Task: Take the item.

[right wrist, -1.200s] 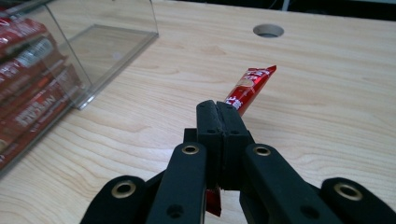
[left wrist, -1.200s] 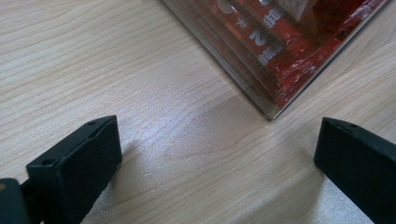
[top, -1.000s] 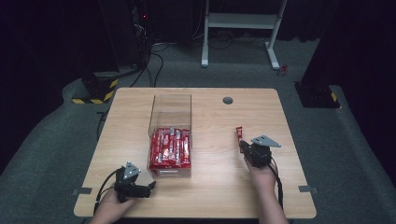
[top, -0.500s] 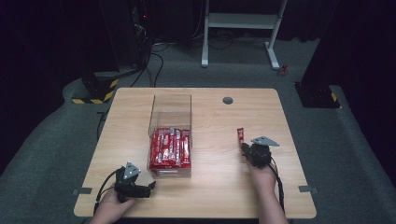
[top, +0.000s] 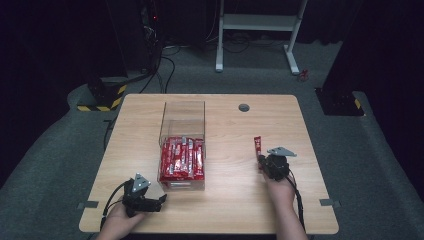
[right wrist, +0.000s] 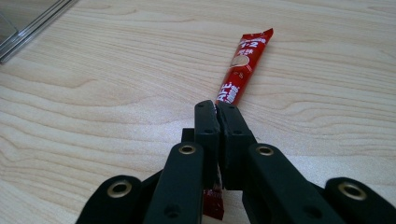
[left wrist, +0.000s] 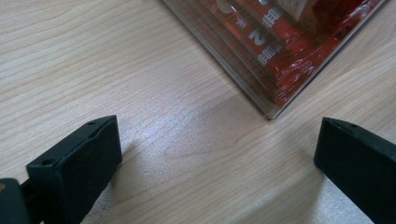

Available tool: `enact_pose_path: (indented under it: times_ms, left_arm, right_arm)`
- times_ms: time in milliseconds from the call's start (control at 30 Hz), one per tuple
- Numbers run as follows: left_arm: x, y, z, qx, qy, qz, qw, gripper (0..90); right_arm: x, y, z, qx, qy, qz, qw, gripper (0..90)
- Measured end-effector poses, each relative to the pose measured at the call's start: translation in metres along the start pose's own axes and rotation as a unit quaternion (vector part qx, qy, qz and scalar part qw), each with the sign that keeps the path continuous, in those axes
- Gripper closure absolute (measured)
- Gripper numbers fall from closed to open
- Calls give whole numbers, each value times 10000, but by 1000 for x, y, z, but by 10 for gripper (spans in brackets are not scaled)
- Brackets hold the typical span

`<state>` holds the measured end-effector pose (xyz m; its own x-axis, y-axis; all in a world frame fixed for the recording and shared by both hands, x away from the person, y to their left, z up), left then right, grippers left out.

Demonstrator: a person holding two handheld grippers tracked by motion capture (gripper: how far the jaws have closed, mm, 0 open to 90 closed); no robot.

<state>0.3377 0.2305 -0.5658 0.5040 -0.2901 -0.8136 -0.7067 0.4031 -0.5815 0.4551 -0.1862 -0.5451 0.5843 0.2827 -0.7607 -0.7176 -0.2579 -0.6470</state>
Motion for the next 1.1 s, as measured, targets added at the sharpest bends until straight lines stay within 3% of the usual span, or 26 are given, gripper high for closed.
enact_pose_path:
  times_ms: [533, 1100]
  left_arm:
    - [0, 0, 0, 0, 0, 0, 10000, 11]
    - [0, 0, 0, 1, 0, 0, 10000, 11]
  right_arm:
    - [-9, -5, 0, 39, 46, -204, 9998, 711]
    - [-26, -12, 21, -57, -23, -430, 9991, 580]
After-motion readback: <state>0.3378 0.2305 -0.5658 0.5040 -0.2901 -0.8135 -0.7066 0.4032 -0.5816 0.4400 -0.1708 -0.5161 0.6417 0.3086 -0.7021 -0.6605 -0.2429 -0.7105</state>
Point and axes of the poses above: each handheld gripper's, and its own axes: x roughly forward along the jaws, y roughly out of its underside, z roughly to its left, the point moved 5 cm from there along x, roughly forward along the jaws, and after that the axes turned 10 degrees about z, right-handed, at the moved point
